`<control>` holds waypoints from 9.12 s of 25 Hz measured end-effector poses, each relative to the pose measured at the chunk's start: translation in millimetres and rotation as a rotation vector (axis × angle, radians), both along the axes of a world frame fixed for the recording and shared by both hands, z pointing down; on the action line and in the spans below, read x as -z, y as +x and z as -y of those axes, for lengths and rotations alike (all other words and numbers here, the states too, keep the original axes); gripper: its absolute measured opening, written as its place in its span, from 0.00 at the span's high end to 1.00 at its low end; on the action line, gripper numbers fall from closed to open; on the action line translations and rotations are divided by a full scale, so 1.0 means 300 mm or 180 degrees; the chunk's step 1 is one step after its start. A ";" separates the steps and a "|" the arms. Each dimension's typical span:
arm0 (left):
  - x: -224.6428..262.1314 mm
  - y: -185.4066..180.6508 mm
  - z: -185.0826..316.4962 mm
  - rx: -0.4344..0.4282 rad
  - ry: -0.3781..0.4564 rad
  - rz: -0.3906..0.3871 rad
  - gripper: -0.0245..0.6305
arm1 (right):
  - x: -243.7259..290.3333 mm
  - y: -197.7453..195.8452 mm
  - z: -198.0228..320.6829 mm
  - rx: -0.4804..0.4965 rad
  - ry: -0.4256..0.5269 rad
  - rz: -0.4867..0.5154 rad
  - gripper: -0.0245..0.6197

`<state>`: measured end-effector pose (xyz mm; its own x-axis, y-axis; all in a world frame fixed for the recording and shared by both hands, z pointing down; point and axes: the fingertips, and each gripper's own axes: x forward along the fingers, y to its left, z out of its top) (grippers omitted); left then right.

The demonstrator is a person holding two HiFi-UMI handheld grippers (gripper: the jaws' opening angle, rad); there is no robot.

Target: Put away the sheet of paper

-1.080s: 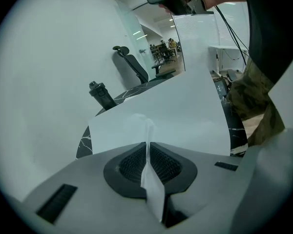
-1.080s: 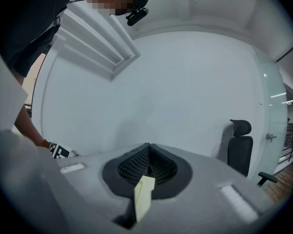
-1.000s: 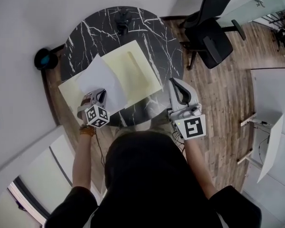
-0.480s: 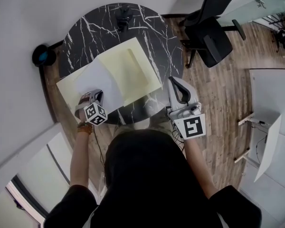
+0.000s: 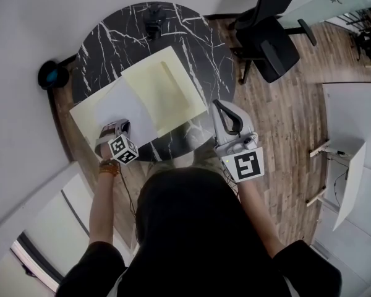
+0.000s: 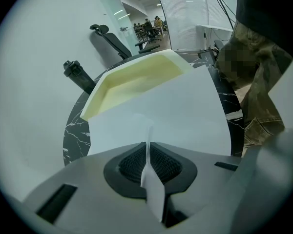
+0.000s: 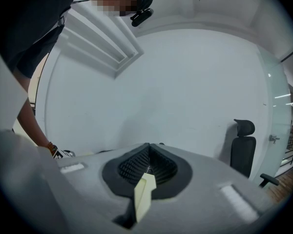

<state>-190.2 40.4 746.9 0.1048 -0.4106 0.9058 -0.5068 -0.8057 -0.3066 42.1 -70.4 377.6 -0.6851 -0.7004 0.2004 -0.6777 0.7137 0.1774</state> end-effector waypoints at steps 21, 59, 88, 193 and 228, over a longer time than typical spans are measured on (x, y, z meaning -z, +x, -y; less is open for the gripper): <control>-0.085 -0.033 0.075 -0.0271 -0.0154 0.0415 0.90 | 0.003 -0.227 -0.068 0.0509 0.0018 0.0065 0.96; -0.144 -0.012 0.076 -0.0050 -0.0567 0.0650 0.90 | -0.028 -0.067 -0.073 0.0247 -0.0115 0.0077 0.96; -0.089 -0.064 0.012 0.0480 -0.1128 0.0469 0.92 | -0.033 -0.022 -0.081 0.0308 -0.0077 0.0115 0.96; 0.108 0.346 0.350 0.0423 -0.0258 -0.1224 0.74 | -0.157 0.196 -0.082 -0.0049 -0.0391 -0.0013 0.96; 0.146 0.732 0.391 0.0244 -0.0742 -0.1962 0.76 | -0.195 0.337 -0.034 -0.0307 -0.0473 0.0039 0.96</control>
<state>29.5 -76.9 702.9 0.6107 -0.2380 0.7553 -0.5922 -0.7704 0.2360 143.2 -60.3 436.1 -0.6192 -0.7262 0.2986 -0.7457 0.6630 0.0660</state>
